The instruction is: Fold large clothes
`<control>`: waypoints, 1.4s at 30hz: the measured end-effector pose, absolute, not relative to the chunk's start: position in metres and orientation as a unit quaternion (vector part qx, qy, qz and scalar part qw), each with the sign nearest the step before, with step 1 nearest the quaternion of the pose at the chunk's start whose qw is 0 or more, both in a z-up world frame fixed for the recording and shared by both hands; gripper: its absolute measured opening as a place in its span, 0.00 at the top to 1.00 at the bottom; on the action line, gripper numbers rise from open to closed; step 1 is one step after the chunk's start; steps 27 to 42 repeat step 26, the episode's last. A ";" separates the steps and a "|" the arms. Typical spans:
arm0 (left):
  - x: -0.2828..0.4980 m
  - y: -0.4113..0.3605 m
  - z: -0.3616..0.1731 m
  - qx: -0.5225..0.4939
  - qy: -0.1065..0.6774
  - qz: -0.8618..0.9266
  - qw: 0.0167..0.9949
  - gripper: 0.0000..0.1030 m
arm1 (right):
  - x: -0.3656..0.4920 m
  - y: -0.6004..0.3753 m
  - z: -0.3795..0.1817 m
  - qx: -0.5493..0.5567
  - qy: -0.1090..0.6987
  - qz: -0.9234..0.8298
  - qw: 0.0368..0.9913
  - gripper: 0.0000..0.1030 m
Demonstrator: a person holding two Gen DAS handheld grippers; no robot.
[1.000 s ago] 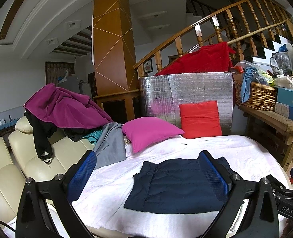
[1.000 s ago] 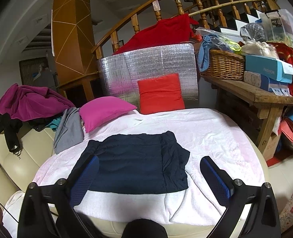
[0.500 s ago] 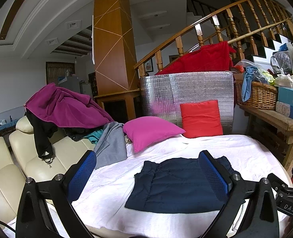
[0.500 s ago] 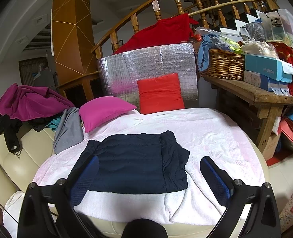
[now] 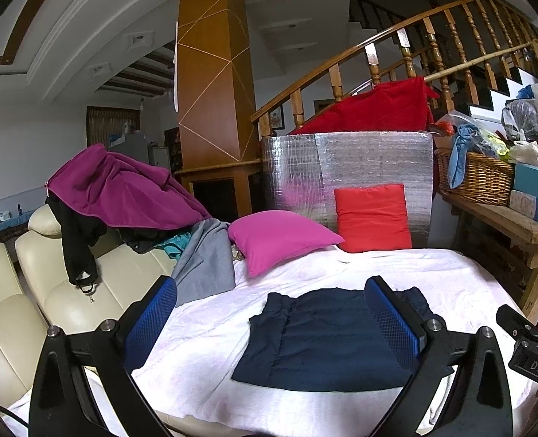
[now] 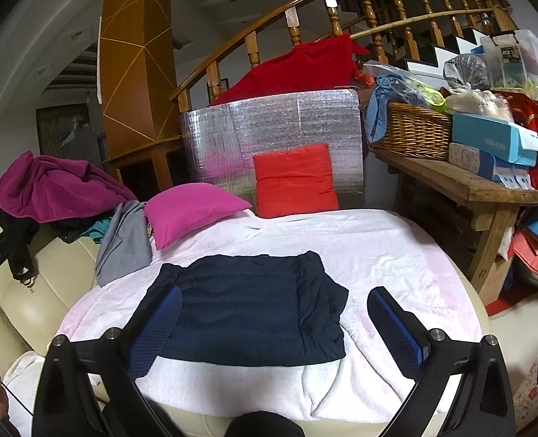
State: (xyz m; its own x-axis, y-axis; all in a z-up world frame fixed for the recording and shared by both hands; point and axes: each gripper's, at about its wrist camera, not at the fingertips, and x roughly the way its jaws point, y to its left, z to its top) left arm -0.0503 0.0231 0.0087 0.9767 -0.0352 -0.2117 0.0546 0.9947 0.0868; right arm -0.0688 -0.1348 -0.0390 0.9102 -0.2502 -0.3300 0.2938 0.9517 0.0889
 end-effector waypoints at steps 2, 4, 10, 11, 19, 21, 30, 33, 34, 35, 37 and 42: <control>-0.046 0.026 0.007 0.046 0.107 -0.020 0.993 0.01 | -0.062 -0.131 -0.040 0.065 0.164 -0.137 0.975 0.00; -0.041 0.029 0.006 0.044 0.110 -0.017 0.993 0.01 | -0.055 -0.128 -0.042 0.063 0.169 -0.134 0.975 0.00; -0.023 0.035 -0.001 0.041 0.127 -0.013 0.991 0.01 | -0.037 -0.124 -0.049 0.061 0.181 -0.133 0.973 0.00; -0.021 0.035 -0.002 0.042 0.128 -0.014 0.991 0.01 | -0.036 -0.125 -0.050 0.061 0.182 -0.133 0.972 0.00; 0.008 0.032 -0.012 0.050 0.148 -0.028 0.987 0.01 | -0.005 -0.137 -0.055 0.060 0.194 -0.140 0.969 0.00; 0.018 0.033 -0.015 0.045 0.160 -0.046 0.985 0.01 | 0.004 -0.144 -0.056 0.062 0.197 -0.145 0.968 0.00; 0.065 0.050 -0.030 0.015 0.186 -0.078 0.979 0.01 | 0.035 -0.191 -0.065 0.069 0.206 -0.179 0.959 0.00; 0.065 0.050 -0.030 0.015 0.186 -0.078 0.979 0.01 | 0.035 -0.191 -0.065 0.069 0.206 -0.179 0.959 0.00; 0.065 0.050 -0.030 0.015 0.186 -0.078 0.979 0.01 | 0.035 -0.191 -0.065 0.069 0.206 -0.179 0.959 0.00; 0.065 0.050 -0.030 0.015 0.186 -0.078 0.979 0.01 | 0.035 -0.191 -0.065 0.069 0.206 -0.179 0.959 0.00; 0.065 0.050 -0.030 0.015 0.186 -0.078 0.979 0.01 | 0.035 -0.191 -0.065 0.069 0.206 -0.179 0.959 0.00; 0.065 0.050 -0.030 0.015 0.186 -0.078 0.979 0.01 | 0.035 -0.191 -0.065 0.069 0.206 -0.179 0.959 0.00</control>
